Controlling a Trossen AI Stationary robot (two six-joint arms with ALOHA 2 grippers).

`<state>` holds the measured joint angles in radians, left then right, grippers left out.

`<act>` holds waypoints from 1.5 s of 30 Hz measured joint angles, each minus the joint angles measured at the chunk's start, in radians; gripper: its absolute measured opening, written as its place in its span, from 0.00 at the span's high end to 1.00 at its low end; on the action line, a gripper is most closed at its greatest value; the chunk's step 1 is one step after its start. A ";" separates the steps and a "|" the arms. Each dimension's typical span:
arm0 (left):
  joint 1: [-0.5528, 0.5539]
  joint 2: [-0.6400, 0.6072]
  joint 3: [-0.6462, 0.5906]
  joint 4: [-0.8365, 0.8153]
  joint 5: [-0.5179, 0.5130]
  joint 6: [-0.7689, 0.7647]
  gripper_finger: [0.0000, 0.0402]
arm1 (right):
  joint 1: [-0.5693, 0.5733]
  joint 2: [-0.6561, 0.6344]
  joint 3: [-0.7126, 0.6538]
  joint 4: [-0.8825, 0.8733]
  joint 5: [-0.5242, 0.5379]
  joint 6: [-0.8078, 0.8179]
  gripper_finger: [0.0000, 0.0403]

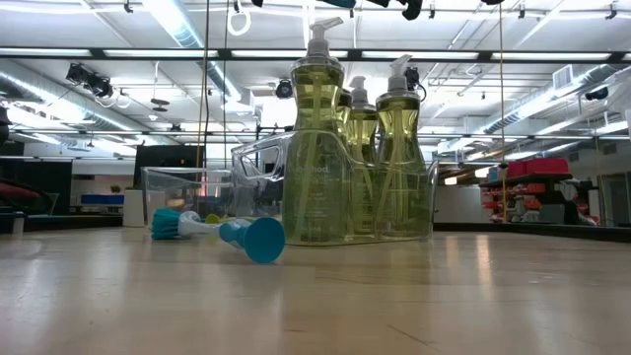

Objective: Pick & Place Kitchen Sink Supplies
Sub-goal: Put the blue sponge into the top transparent bin

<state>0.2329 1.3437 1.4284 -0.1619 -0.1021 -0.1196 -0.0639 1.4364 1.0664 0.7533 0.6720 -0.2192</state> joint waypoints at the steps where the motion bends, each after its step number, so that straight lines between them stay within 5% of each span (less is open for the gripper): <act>1: 0.000 0.000 0.000 0.001 -0.002 0.000 0.56 | 0.000 0.000 0.000 -0.002 0.000 0.000 1.00; 13: 0.000 0.000 0.000 0.000 -0.014 0.018 0.96 | 0.000 0.000 0.000 -0.002 -0.004 0.000 1.00; 21: 0.000 0.000 0.000 -0.001 -0.031 0.059 0.95 | 0.000 0.000 0.000 0.002 -0.008 0.000 0.89; 35: 0.085 -0.003 0.001 -0.013 -0.070 0.154 0.96 | 0.001 -0.002 0.000 0.037 -0.014 -0.007 0.45; 45: 0.239 -0.023 0.002 -0.271 -0.162 0.179 0.95 | 0.007 -0.003 0.000 -0.010 -0.008 -0.007 0.38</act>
<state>0.4721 1.3205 1.4300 -0.4329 -0.2643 0.0598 -0.0566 1.4334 1.0664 0.7430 0.6640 -0.2266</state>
